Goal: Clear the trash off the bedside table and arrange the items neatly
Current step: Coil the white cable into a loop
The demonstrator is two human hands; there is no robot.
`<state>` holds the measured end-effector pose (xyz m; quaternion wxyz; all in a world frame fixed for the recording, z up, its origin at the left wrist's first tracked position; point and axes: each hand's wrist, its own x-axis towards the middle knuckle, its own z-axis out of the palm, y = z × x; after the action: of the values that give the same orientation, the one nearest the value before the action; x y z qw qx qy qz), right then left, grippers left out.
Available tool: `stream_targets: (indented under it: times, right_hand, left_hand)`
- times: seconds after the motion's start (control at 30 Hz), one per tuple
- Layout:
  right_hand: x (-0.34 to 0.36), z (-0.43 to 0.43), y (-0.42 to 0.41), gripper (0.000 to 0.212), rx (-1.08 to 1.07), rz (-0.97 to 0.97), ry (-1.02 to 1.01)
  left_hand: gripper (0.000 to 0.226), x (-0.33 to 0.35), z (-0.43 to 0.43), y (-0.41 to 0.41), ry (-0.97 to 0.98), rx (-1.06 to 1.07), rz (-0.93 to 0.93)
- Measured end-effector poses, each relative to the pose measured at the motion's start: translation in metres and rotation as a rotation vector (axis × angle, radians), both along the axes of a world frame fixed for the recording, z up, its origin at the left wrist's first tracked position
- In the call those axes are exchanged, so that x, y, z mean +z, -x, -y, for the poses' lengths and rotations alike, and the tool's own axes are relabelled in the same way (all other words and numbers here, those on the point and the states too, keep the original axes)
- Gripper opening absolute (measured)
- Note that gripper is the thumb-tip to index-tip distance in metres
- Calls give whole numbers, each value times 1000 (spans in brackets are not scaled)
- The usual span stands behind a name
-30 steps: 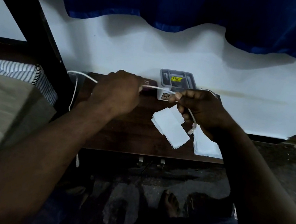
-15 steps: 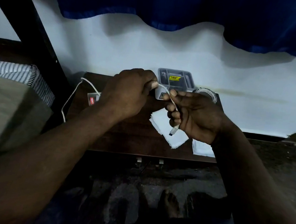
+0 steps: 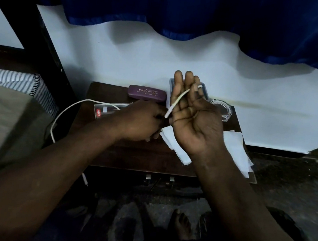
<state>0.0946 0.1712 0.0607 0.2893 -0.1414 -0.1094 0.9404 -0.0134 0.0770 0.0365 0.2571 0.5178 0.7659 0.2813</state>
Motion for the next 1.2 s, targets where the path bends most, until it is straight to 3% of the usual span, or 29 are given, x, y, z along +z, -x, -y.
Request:
stream_targets:
  times: [0.2,0.27,0.33,0.47,0.53,0.67,0.97,1.1,1.2]
  right_hand:
    - [-14,-7,10,18,-171,161,-227]
    - [-18,-10,12,18,-204,248,-408]
    - [-19,-11,13,16,-220,377,-626]
    - [-25,-8,12,30,-86,646,-1007]
    - [-29,-5,12,40,19,663,-1088]
    - [-31,-2,14,29,118,550,-948]
    - [-14,-1,1,47,453,659,-932]
    - [-6,-7,-4,42,662,559,-750]
    - [2,-12,-10,33,816,322,-560]
  left_hand:
    - [44,2,3,-2,-19,-64,-237]
    - [43,2,5,0,-64,-68,-272]
    - [27,2,7,3,-115,-33,-325]
    - [7,12,12,8,-262,11,-426]
    - [6,16,15,12,-319,32,-459]
    - [22,21,22,21,-387,68,-321]
    - [17,19,22,35,-478,97,-222]
    - [8,15,22,38,-446,77,52]
    - [11,18,21,39,-455,70,279]
